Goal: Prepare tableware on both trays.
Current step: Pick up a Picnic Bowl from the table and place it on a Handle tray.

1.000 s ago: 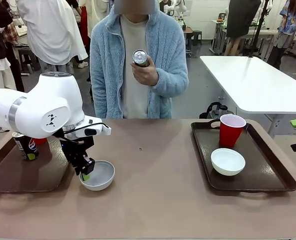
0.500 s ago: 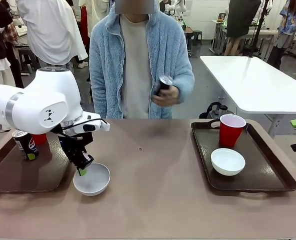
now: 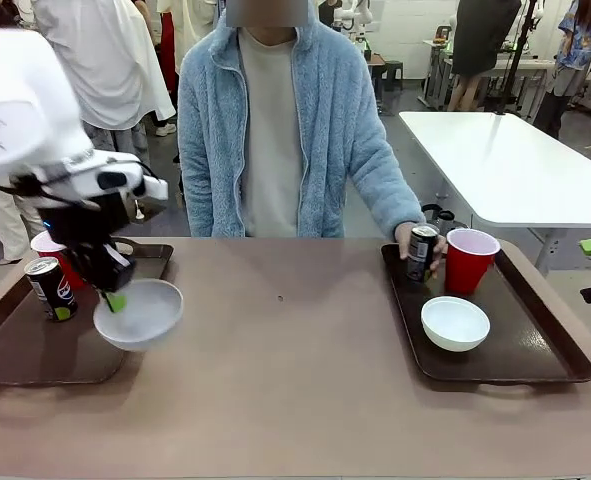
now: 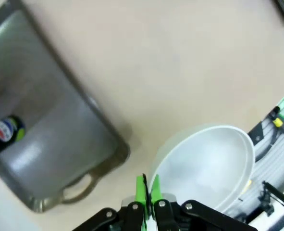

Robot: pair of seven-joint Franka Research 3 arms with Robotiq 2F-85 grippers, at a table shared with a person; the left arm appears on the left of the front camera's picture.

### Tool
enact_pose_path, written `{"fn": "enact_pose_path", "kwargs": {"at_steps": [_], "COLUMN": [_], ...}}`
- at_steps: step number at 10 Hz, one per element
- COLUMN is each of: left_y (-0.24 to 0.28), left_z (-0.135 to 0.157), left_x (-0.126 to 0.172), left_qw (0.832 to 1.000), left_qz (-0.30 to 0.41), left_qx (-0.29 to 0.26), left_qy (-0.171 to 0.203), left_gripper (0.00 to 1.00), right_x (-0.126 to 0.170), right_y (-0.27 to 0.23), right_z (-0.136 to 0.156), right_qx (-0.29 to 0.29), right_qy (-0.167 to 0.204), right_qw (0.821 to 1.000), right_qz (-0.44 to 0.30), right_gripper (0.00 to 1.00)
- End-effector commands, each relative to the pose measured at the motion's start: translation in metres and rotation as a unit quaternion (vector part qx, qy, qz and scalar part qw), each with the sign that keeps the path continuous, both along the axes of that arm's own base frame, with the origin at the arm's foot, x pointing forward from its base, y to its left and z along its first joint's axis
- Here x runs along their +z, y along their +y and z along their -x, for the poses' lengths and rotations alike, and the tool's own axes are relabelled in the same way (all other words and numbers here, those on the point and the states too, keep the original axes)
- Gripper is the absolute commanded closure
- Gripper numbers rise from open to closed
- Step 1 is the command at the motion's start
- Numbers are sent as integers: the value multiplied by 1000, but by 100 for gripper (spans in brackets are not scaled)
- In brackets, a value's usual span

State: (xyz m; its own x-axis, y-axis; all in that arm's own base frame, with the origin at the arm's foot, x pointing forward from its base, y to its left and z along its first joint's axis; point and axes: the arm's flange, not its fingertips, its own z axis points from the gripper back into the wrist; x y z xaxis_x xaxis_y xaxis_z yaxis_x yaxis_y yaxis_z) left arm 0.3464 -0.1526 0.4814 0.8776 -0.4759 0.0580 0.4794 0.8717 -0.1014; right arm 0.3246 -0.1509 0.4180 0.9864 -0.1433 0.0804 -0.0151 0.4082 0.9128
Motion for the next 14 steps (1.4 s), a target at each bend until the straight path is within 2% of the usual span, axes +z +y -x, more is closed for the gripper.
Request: {"fn": "enact_pose_path", "kwargs": {"at_steps": [1,3,5,7,10,14], "left_y": [23,57,101,126,125,121], "left_z": [-2,-4,3,7,-8,-34], "left_x": [-3,-7,-8,-18,-62,-113], "left_qw": [999,997,992,988,983,971], "left_qz": [-8,-10,-10,-10,-32,-63], "left_qx": [38,73,126,154,178,230], "left_qy": [2,19,20,28,26,-18], "left_gripper": [100,100,100,100,100,100], "right_x": [0,0,0,0,0,0], "right_y": [0,0,0,0,0,0], "right_z": [-1,-1,-1,-1,-1,-1], "right_qx": [-1,-1,-1,-1,-1,-1], "right_qy": [-14,-14,-14,-14,-14,-14], "right_qw": [1000,1000,1000,1000,1000,1000], "right_qz": [-12,-12,-12,-12,-12,-12], "right_gripper": [0,0,0,0,0,0]}}
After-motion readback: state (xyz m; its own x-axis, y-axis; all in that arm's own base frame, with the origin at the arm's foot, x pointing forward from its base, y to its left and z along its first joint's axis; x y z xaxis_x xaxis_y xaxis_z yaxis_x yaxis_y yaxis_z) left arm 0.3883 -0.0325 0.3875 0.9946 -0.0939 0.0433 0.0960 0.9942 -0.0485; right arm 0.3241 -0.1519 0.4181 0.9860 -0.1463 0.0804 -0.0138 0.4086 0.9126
